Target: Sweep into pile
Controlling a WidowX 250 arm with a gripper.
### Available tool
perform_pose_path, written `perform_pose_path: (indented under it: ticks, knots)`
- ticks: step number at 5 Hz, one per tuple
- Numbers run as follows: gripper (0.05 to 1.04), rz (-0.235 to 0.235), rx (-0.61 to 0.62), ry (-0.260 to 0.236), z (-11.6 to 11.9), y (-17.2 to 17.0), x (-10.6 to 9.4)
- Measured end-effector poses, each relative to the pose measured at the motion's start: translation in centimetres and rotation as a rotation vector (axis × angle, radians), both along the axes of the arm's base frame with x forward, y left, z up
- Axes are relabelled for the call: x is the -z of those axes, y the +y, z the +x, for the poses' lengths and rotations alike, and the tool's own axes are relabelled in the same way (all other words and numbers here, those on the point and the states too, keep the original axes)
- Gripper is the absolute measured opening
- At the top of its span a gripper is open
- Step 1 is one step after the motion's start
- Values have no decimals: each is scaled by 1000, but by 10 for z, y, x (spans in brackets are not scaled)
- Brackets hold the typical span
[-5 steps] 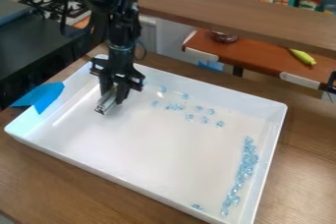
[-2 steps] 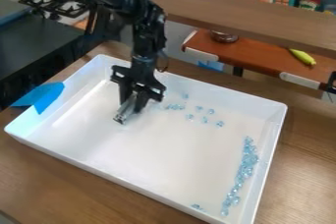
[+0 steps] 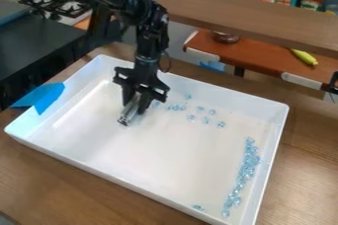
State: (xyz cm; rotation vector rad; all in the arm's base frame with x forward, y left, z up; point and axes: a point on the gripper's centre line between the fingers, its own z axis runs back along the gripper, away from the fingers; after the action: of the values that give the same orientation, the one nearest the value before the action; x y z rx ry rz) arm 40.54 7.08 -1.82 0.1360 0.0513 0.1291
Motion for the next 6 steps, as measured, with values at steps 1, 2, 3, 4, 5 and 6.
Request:
perform_pose_path:
  ticks: [1, 2, 3, 4, 5, 6]
  knots:
    - [390, -45, 33, 20, 0, -33, 0]
    - [390, -91, 57, 35, 1, -63, -3]
    - [390, -111, 69, 55, 4, -84, 0]
    - [390, -132, 64, 63, 7, -97, -1]
    - [390, -177, 102, 87, 3, -133, -5]
    - [390, -210, 112, 107, -3, -154, -6]
